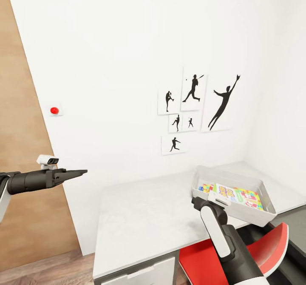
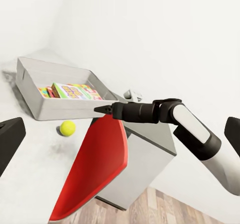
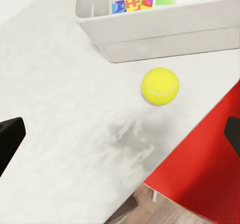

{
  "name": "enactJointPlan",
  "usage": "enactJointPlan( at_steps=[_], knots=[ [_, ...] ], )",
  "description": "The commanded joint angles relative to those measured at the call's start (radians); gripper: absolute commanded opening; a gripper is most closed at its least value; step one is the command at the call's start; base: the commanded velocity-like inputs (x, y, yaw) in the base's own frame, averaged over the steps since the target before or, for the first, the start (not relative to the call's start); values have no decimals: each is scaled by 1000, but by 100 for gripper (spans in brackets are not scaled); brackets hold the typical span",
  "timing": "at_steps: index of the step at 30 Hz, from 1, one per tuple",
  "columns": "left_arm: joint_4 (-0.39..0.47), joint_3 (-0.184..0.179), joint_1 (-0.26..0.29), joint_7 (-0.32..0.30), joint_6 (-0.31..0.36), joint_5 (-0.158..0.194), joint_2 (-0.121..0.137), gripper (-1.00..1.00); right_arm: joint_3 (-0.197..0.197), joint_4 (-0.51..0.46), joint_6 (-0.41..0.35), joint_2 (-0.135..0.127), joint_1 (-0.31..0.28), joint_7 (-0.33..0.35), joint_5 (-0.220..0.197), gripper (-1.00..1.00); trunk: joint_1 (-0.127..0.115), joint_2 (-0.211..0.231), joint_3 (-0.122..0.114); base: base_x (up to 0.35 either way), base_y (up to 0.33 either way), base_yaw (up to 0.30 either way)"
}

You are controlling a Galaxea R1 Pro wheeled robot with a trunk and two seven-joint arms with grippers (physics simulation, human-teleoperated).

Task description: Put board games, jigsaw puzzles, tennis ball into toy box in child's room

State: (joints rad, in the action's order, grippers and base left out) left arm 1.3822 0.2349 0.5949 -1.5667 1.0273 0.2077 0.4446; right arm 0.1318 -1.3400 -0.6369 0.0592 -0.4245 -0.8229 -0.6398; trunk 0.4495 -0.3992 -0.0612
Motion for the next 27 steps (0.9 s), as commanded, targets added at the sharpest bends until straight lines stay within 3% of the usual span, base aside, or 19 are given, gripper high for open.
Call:
enactJointPlan(
  at_steps=[1, 12, 27],
  knots=[
    [0, 0, 0, -4, 11, -1, 0, 100, 1, -1, -2, 0, -1, -8, -7, 100, 0, -1, 0, 37, -7, 0],
    [0, 0, 0, -4, 10, -2, 0, 100, -1, 14, 3, -9, -2, -13, 5, 100, 0, -1, 2, 56, -43, 0],
    [0, -3, 0, -4, 10, -3, -5, 100, -3, 29, 3, -19, -2, -14, 5, 100, 0, -1, 24, 1, -1, 0]
  ],
)
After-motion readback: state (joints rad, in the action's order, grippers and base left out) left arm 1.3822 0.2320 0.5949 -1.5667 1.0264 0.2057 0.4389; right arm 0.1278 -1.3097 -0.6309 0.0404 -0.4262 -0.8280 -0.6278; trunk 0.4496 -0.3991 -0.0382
